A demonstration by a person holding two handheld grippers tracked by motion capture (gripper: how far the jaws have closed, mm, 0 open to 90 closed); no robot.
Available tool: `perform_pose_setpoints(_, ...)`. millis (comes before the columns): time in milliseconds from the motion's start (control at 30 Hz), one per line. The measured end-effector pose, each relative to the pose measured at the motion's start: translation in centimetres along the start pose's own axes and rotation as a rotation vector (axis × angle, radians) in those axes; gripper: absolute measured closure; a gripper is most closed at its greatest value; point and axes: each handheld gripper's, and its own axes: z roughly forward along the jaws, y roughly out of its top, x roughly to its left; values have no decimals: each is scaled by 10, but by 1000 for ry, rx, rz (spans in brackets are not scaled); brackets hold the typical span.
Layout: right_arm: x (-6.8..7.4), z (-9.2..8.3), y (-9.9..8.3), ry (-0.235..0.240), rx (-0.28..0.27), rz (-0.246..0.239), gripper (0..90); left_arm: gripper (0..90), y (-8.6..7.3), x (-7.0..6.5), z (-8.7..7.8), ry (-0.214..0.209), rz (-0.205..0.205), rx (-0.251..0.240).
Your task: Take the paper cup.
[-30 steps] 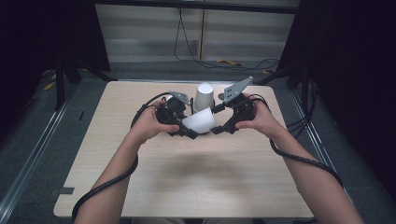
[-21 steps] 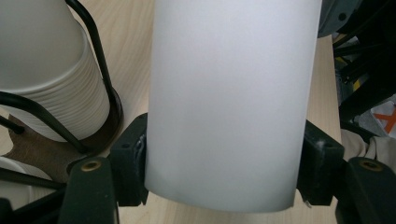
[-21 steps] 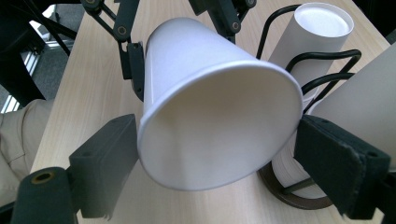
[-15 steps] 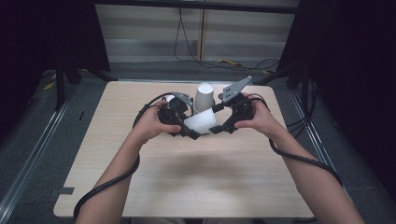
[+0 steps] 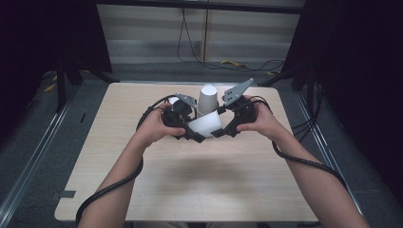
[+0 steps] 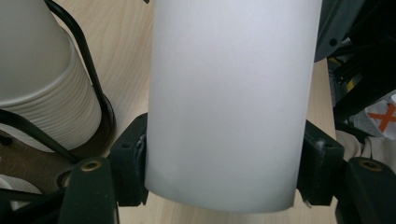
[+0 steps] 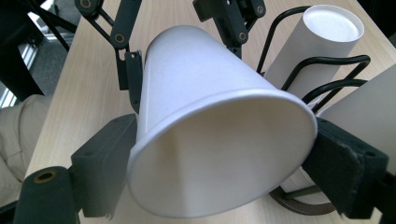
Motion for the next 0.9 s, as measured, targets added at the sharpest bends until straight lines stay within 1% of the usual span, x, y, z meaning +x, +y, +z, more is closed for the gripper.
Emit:
perform_pose_setpoints(233,1,0,-2,-4,7,-12,182,329,-2,0,2,0,11,6)
perform_pose_setpoints(267,1,0,-2,-1,10,-15,188,329,-2,1,3,4,20,9)
perform_pose_setpoints(300,2,0,-3,-1,15,-21,190,328,-2,1,3,4,22,7)
perform_pose_setpoints(333,2,0,-3,-1,14,-23,193,328,-3,0,4,2,28,9)
perform_pose_setpoints(400,2,-1,-3,-1,11,-28,200,326,-3,0,4,12,39,5)
perform_pose_setpoints(500,3,-3,-4,-3,15,-28,205,324,-2,0,5,16,42,10)
perform_pose_setpoints(567,3,-4,-4,-4,16,-34,209,321,-2,0,6,22,54,17)
perform_pose_setpoints(667,4,-4,-4,-10,22,-38,214,314,-1,0,7,32,47,20)
perform_pose_setpoints(700,4,-4,-4,-11,24,-40,215,313,-1,0,8,44,53,26)
perform_pose_setpoints(800,4,-4,-6,-19,31,-36,218,299,-2,0,8,62,43,34)
perform_pose_setpoints(900,4,-5,-7,-26,43,-29,219,278,-3,0,7,94,48,59)
